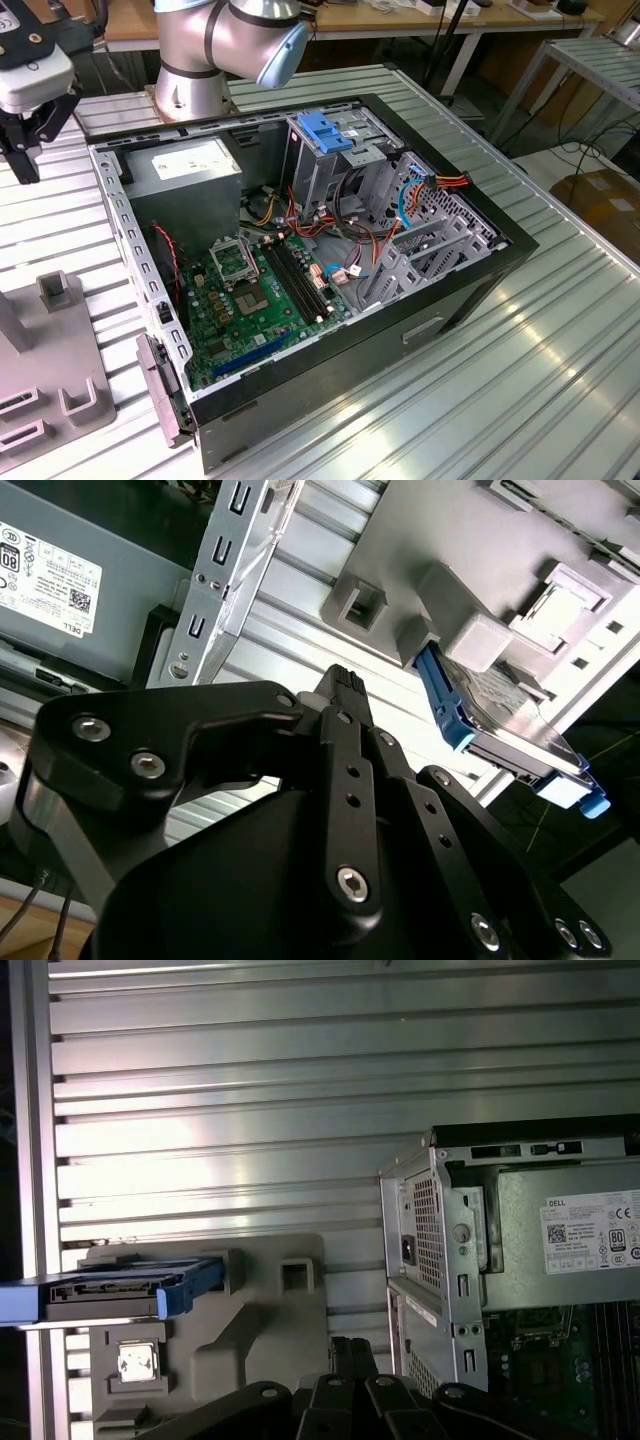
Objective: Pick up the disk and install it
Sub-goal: 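Reach for the disk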
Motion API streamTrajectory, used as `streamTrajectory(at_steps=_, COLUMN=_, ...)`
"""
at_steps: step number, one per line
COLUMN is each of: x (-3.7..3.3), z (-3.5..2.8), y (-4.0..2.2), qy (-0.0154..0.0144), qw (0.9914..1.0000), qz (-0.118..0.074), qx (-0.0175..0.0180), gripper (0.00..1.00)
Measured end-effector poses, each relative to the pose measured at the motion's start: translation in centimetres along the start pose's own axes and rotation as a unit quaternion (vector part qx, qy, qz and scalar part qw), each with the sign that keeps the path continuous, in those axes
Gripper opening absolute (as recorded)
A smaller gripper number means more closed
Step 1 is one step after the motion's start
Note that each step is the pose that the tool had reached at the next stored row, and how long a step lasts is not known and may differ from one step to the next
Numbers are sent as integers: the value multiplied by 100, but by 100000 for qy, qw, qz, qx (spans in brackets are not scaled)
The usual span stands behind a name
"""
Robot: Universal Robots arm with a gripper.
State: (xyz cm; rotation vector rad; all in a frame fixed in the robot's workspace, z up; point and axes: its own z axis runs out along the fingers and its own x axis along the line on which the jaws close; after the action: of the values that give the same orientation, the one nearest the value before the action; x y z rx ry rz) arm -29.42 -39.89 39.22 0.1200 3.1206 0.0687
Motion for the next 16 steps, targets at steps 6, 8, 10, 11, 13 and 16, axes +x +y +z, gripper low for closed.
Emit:
streamTrajectory(at_steps=6, x=66, z=-1, y=-5, qy=2, qw=100000, qz=-1, qx=-1, gripper=11)
streamTrajectory(at_steps=8, x=83, z=-2, y=-6, qy=2, qw=100000, qz=-2, qx=2, gripper=11)
streamTrajectory(at_steps=10, x=100, z=-2, y=-8, qy=1, qw=100000, qz=-3, qx=0, gripper=11)
streamTrajectory(at_steps=11, x=113, z=-2, y=-9, qy=-1, qw=100000, qz=0, qx=0, gripper=11)
streamTrajectory(at_steps=13, x=133, z=-3, y=-10, qy=3, qw=100000, qz=0, qx=1, gripper=11)
streamTrajectory(at_steps=16, x=161, z=-3, y=-12, qy=2, qw=100000, qz=1, qx=1, gripper=11)
